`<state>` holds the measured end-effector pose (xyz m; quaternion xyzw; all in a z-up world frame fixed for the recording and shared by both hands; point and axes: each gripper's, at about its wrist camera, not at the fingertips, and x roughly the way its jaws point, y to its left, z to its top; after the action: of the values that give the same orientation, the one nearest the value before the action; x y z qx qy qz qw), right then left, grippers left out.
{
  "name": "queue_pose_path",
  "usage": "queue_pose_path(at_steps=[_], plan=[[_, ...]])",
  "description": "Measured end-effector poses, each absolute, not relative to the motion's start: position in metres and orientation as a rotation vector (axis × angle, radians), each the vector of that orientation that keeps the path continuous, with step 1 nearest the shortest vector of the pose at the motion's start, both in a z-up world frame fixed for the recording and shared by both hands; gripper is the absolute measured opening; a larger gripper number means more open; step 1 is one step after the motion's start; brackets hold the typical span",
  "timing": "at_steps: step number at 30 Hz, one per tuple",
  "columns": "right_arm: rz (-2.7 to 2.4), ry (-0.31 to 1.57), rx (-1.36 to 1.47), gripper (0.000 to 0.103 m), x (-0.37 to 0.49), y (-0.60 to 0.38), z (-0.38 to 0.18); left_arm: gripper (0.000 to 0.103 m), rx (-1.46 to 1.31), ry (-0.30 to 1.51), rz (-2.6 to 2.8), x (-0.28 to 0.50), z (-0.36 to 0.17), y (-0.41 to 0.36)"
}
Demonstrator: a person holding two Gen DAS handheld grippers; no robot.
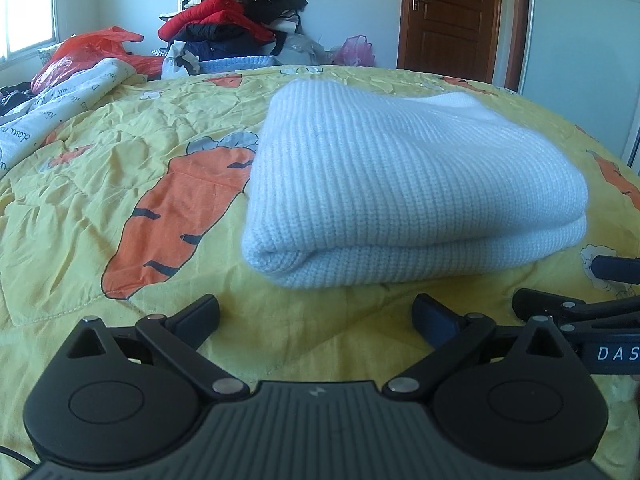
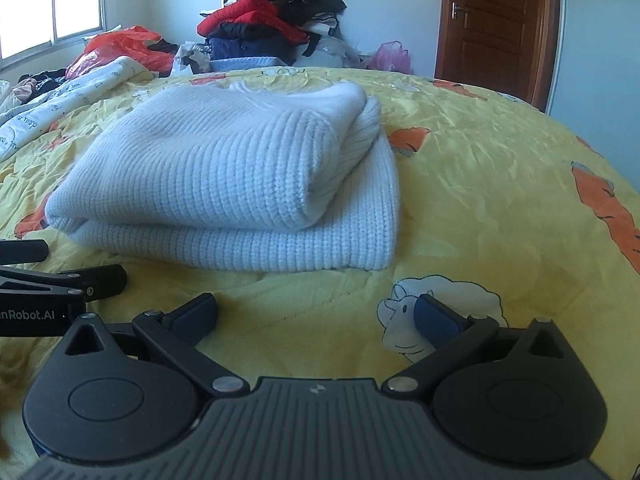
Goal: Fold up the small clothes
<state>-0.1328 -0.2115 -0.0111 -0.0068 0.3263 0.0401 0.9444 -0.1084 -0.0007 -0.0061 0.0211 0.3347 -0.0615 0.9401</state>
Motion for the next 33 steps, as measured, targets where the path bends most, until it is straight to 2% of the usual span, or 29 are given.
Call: queue_pose_path(at_steps=[33], plan=[[0.071,0.659,-0.016,0.102,-0.1343,-0.2147,-0.0122,0.103,0.052,0.686,-0.122,-0.1057,-0.0058,-0.0006]])
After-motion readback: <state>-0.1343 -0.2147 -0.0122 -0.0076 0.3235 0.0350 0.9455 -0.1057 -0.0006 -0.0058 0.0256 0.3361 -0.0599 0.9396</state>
